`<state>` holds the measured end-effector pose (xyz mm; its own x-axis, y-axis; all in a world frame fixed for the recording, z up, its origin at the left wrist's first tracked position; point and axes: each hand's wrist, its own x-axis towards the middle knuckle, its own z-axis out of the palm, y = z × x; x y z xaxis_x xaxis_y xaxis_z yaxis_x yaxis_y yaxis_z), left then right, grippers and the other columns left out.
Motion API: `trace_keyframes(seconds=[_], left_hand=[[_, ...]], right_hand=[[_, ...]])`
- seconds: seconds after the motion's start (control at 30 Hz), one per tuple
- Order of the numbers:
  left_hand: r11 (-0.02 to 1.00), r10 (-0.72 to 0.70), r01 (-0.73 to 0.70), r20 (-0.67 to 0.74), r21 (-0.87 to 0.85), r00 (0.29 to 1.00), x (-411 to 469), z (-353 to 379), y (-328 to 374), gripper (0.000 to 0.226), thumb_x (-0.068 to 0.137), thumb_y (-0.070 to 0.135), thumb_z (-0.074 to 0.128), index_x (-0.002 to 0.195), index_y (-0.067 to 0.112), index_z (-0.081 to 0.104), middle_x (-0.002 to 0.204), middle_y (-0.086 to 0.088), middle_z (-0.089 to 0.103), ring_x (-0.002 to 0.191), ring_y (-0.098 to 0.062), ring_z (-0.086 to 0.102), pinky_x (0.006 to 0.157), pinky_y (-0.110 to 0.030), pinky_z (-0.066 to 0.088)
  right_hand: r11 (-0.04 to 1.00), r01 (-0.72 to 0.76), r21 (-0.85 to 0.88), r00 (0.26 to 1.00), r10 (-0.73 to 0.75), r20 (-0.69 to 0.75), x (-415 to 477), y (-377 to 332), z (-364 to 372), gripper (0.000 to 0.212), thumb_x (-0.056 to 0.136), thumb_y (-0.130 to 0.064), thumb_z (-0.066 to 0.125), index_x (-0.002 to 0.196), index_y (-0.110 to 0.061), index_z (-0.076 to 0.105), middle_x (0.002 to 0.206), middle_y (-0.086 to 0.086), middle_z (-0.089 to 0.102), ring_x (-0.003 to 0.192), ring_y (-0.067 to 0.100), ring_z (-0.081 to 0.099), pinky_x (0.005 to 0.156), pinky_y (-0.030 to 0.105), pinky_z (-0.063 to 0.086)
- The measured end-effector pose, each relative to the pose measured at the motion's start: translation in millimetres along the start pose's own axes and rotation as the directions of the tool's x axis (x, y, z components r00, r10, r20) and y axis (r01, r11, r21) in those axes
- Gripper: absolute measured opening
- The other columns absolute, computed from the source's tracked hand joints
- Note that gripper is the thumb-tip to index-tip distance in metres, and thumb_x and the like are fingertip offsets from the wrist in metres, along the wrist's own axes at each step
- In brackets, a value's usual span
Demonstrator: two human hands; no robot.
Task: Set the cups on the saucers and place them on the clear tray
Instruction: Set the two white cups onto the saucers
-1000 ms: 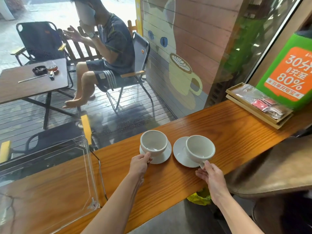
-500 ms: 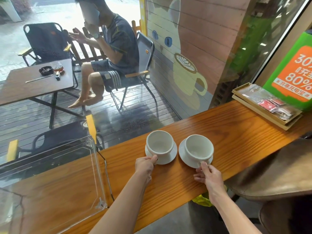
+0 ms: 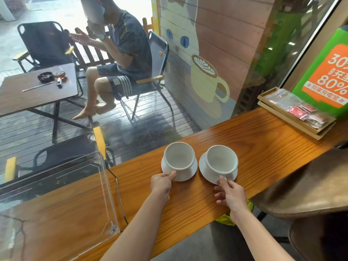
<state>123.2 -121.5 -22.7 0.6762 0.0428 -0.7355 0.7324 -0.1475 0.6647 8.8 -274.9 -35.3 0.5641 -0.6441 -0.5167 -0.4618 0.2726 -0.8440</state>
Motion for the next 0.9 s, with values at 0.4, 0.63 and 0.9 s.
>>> trace_keyframes(seconds=[0.4, 0.63, 0.9], left_hand=[[0.972, 0.133, -0.147, 0.085, 0.186, 0.988, 8.5, -0.8, -5.0, 0.014, 0.089, 0.026, 0.056, 0.087, 0.015, 0.064, 0.089, -0.001, 0.061, 0.081, -0.013, 0.052, 0.075, -0.034, 0.043], [0.963, 0.187, -0.198, 0.074, 0.181, 0.98, 8.2, -6.6, -4.7, 0.015, 0.089, 0.021, 0.053, 0.089, 0.012, 0.065, 0.089, -0.005, 0.06, 0.082, -0.018, 0.053, 0.07, -0.032, 0.045], [0.965, 0.229, -0.217, -0.066, 0.146, 0.971, 16.5, -10.4, 0.3, 0.017, 0.089, 0.024, 0.049, 0.076, 0.019, 0.059, 0.089, -0.008, 0.066, 0.089, -0.026, 0.061, 0.077, -0.041, 0.051]], right_hand=[[0.997, -0.056, -0.055, 0.992, 0.061, 0.108, -7.2, -7.1, -3.2, 0.022, 0.093, -0.032, 0.052, 0.102, -0.013, 0.059, 0.091, 0.015, 0.07, 0.059, 0.018, 0.06, 0.048, 0.025, 0.05], [0.999, -0.012, -0.044, 1.0, 0.013, 0.014, -18.6, -3.8, -7.6, 0.019, 0.092, -0.026, 0.054, 0.11, -0.021, 0.05, 0.091, 0.01, 0.068, 0.064, 0.018, 0.063, 0.05, 0.026, 0.05], [0.995, 0.085, -0.058, 0.994, -0.081, 0.066, -30.9, 9.0, 9.0, 0.012, 0.093, -0.016, 0.053, 0.089, -0.013, 0.064, 0.069, 0.008, 0.066, 0.05, 0.01, 0.059, 0.042, 0.021, 0.043]])
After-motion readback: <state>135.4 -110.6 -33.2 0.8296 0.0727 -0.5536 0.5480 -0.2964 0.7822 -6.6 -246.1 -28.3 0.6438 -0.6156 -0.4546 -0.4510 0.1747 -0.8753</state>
